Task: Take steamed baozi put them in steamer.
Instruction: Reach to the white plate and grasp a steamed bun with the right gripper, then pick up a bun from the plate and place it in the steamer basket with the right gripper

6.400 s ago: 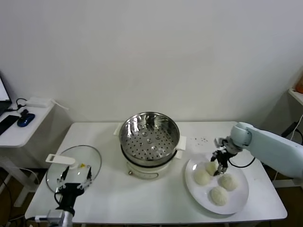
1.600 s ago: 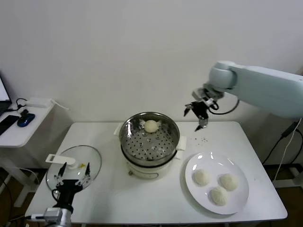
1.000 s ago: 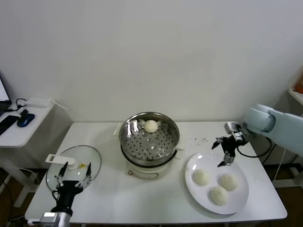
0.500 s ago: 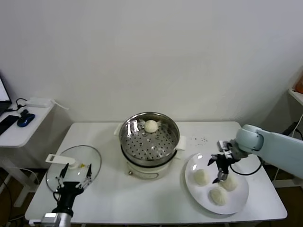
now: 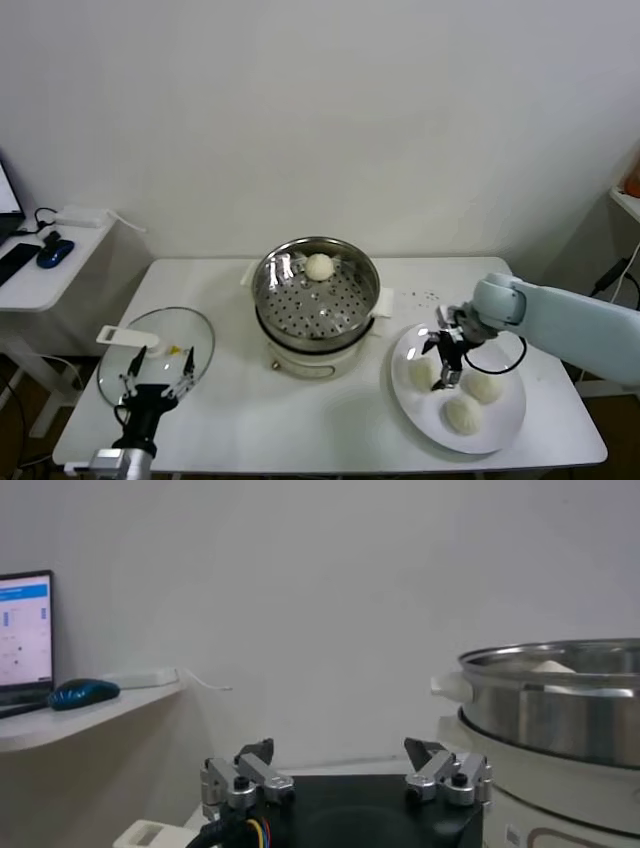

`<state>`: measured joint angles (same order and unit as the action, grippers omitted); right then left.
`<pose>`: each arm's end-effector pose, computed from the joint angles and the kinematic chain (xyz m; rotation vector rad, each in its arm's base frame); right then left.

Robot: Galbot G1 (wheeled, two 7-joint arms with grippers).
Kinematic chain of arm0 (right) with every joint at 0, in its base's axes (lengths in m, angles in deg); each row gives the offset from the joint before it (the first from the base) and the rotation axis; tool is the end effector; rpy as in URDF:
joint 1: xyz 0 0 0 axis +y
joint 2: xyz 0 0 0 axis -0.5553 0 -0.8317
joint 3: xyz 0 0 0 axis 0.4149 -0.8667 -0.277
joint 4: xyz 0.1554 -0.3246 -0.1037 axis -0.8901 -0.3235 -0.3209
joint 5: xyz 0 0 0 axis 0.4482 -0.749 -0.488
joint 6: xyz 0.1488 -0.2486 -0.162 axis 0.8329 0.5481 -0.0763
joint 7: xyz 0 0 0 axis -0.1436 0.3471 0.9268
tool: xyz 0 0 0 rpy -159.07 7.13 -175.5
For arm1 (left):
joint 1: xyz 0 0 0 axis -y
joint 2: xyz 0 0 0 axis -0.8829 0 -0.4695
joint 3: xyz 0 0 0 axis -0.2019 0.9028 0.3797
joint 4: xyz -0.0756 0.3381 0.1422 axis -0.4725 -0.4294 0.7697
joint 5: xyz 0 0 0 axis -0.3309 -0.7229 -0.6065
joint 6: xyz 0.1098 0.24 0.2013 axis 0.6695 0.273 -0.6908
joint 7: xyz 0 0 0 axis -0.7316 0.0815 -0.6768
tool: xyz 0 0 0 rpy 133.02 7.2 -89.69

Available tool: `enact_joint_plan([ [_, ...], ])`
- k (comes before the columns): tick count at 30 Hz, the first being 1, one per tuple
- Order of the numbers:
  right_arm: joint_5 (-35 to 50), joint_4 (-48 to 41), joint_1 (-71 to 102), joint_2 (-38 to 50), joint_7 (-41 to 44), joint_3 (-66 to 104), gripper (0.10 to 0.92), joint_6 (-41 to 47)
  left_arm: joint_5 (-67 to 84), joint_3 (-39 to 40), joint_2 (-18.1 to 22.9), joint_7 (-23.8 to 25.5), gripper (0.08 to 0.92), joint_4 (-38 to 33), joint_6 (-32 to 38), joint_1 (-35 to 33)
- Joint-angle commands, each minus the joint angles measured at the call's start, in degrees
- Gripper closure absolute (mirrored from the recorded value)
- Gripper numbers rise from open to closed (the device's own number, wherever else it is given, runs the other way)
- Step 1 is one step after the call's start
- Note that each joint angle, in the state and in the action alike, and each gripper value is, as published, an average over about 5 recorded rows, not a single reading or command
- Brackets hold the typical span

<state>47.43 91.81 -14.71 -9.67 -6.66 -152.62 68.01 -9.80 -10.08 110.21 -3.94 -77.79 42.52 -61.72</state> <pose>0.4743 -0.1412 -0.2411 1.4058 -1.3793 1.0995 0.1157 0.0923 -0.3620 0.0766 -3.0709 -0.1582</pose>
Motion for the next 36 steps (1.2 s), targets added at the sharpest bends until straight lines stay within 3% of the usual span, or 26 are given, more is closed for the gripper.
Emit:
enact_joint_plan([
  [1,-0.38,-0.81,0.8,-1.33,-0.31,0.15,0.203,0.17,0.05,0.02,-0.04,0.05,0.177,0.2,-0.1,0.11],
  [18,-1.79,-1.75,1.32,-1.68,1.33,0.53,0.21,0.19,0.04,0.18,-0.04,0.1,0.177,0.35,-0.59,0.33],
  [26,-1.8,-1.76,1.61,-1.54,1.38,0.97,0.366,0.19,0.04,0.26,0.01,0.02,0.177,0.27,-0.76,0.37],
  [36,-0.58,-0.81,-0.59,-0.09,1.78,1.39,0.378,0.14,0.05,0.19,-0.03,-0.04,0.177,-0.1,-1.01,0.35],
])
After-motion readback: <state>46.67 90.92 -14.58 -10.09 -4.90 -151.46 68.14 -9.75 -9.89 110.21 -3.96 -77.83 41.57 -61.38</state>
